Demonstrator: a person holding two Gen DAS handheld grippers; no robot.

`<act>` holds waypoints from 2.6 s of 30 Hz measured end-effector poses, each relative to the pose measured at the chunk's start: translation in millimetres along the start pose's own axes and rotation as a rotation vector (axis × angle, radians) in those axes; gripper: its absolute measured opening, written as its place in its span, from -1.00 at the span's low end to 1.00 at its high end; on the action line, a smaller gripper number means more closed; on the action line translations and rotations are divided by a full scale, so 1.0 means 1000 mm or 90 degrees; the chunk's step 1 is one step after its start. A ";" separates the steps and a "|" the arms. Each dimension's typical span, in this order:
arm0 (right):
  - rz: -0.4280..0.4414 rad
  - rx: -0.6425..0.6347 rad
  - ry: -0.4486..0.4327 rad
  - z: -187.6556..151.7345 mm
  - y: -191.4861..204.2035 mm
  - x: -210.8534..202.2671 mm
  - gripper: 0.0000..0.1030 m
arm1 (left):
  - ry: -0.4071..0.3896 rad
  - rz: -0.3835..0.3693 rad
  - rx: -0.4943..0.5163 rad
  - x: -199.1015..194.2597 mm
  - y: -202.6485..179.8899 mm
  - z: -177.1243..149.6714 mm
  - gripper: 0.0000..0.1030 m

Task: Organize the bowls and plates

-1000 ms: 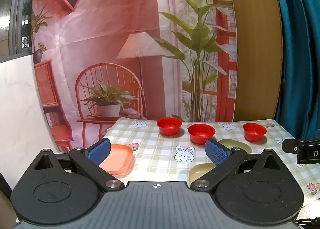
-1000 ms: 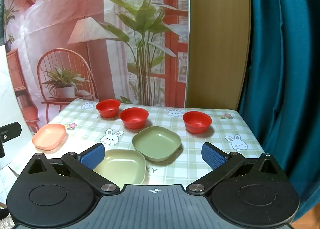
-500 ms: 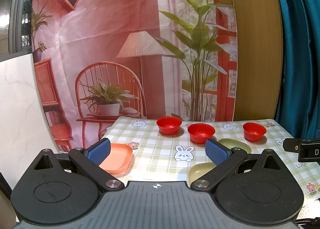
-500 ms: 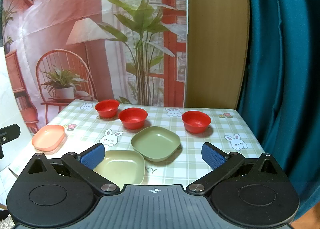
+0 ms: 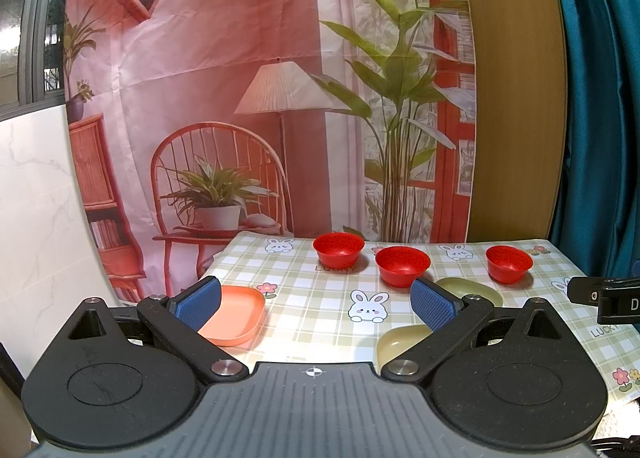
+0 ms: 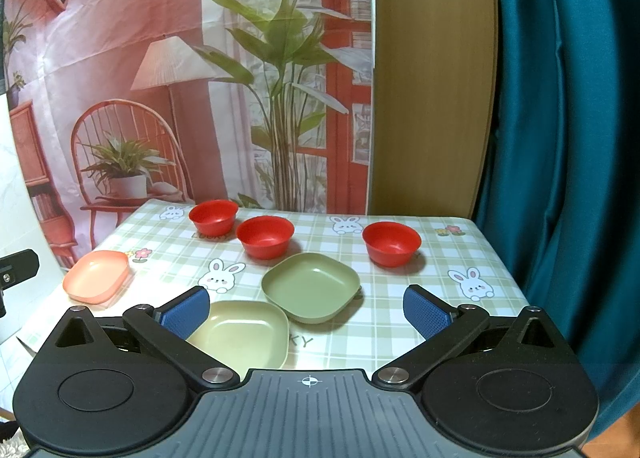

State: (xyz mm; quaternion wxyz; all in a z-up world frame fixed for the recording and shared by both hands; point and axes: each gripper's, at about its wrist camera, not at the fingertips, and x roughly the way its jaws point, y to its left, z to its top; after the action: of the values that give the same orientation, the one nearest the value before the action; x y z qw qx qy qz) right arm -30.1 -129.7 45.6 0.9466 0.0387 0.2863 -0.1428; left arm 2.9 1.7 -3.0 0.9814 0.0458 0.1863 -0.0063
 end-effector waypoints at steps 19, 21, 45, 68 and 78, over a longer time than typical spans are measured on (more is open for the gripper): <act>0.000 0.001 0.001 0.000 0.000 0.001 1.00 | 0.002 0.000 -0.004 0.000 0.001 0.000 0.98; 0.000 0.001 0.001 -0.001 0.000 0.001 1.00 | 0.003 0.000 -0.006 -0.001 0.002 0.001 0.98; 0.001 0.001 0.002 0.001 -0.001 0.001 1.00 | 0.003 0.002 -0.008 -0.002 0.000 0.001 0.98; 0.021 0.001 -0.007 -0.003 -0.001 0.008 1.00 | 0.015 0.010 -0.007 0.006 0.006 0.006 0.98; 0.084 0.025 -0.059 0.045 0.004 0.058 1.00 | -0.042 0.074 -0.016 0.050 0.053 0.056 0.98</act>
State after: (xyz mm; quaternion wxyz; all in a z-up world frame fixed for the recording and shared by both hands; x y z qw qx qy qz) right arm 41.2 -147.0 51.1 0.9653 0.0691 0.2362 -0.0871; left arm 71.1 49.8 35.1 0.9862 0.0438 0.1512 0.0516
